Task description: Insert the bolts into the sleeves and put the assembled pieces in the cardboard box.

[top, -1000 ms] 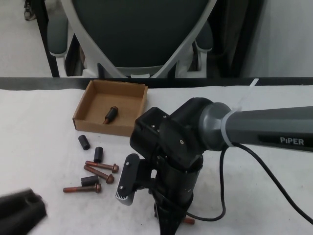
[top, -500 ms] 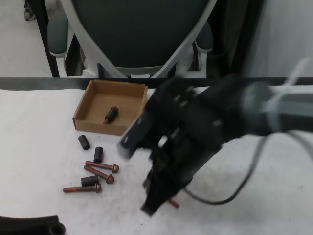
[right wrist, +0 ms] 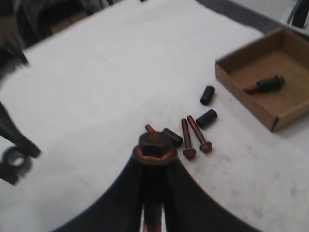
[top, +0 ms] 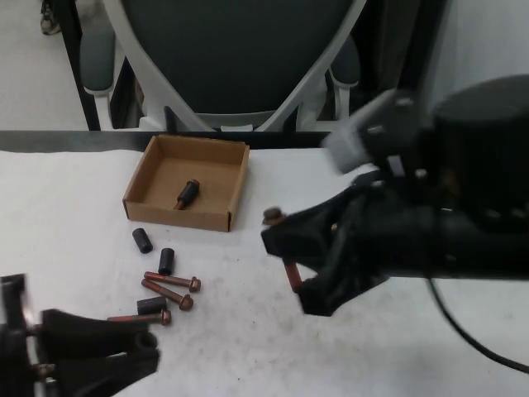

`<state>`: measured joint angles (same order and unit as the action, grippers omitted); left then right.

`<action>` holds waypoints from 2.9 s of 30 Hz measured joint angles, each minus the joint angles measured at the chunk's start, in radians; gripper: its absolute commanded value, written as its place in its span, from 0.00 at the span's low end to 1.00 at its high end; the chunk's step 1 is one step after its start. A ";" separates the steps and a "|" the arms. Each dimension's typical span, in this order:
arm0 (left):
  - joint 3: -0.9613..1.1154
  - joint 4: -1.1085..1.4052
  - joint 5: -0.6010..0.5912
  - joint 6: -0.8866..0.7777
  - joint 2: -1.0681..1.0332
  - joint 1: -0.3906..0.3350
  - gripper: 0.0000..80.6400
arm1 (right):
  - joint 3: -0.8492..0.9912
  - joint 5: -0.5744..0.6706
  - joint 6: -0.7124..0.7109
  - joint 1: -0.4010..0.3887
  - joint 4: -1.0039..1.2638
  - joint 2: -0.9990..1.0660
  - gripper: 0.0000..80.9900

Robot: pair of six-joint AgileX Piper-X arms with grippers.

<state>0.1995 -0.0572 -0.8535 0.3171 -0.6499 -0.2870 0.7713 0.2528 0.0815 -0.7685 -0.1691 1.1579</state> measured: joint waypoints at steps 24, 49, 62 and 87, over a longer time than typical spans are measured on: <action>0.000 0.524 0.099 -0.292 -0.359 -0.219 0.01 | -0.218 0.145 0.263 0.000 0.387 -0.120 0.00; 0.000 0.665 0.114 -0.401 -0.383 -0.334 0.01 | -0.218 0.195 0.278 -0.028 0.408 -0.120 0.00; 0.000 0.737 0.139 -0.411 -0.383 -0.336 0.01 | -0.218 0.195 0.278 -0.028 0.408 -0.120 0.00; 0.000 0.778 0.113 -0.452 -0.383 -0.337 0.01 | -0.218 0.195 0.236 -0.028 0.385 -0.125 0.00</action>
<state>0.1995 0.7204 -0.7402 -0.1348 -1.0326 -0.6241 0.5533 0.4483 0.3177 -0.7970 0.2162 1.0333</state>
